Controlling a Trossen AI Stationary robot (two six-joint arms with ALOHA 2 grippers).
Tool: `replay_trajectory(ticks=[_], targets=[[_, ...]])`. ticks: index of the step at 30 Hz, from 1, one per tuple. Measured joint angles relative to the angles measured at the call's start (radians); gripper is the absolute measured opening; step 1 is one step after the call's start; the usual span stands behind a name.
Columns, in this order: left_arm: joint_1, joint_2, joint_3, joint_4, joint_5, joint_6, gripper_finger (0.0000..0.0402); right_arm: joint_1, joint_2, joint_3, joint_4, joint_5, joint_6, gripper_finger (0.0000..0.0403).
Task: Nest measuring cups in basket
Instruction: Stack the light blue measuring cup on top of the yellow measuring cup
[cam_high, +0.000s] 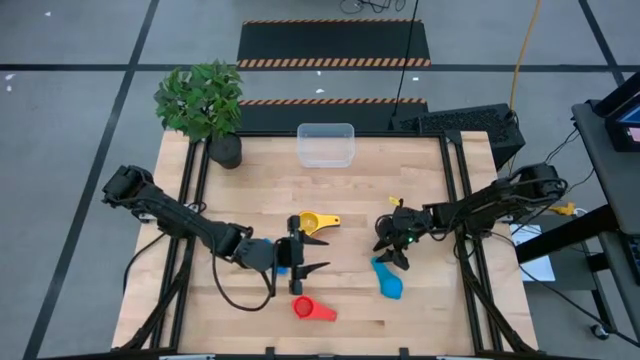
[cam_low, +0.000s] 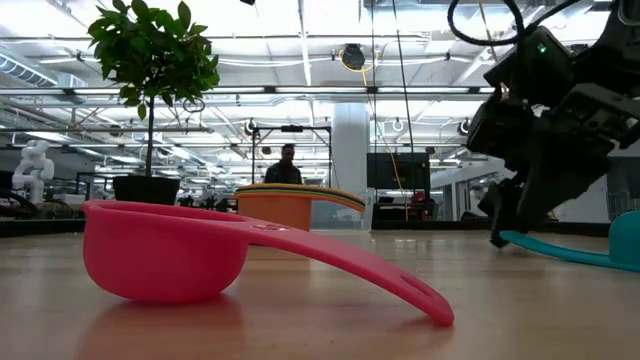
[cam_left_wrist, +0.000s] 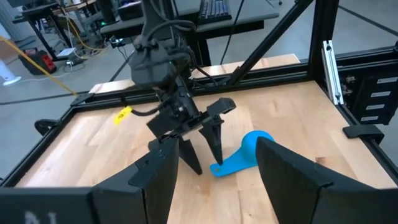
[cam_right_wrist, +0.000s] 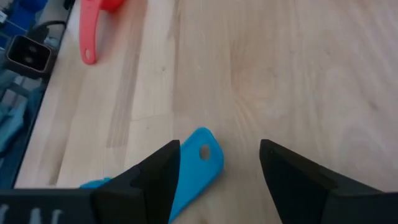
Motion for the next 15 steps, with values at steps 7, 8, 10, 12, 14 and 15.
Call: replay_trajectory(ticks=[7,8,10,12,14,15], targets=[[0.002,0.000,0.000,0.012,0.001,0.007,0.0218,0.000,0.142,0.003,0.144,-0.066,0.035,0.0212],[0.003,0.000,0.000,0.015,0.001,0.010,0.0218,0.000,0.160,0.004,0.162,-0.081,0.033,0.0212],[0.003,0.000,0.000,0.020,0.001,0.016,0.0218,0.000,0.194,0.005,0.190,-0.102,0.032,0.0212],[0.003,0.000,0.000,0.019,0.001,0.027,0.0218,-0.001,0.209,0.006,0.178,-0.111,0.032,0.0212],[0.003,0.000,0.000,0.019,0.001,0.030,0.0218,-0.001,0.216,0.006,0.162,-0.120,0.035,0.0212],[0.003,0.000,0.000,0.019,0.001,0.029,0.0218,-0.002,0.215,0.006,0.156,-0.129,0.035,0.0210]])
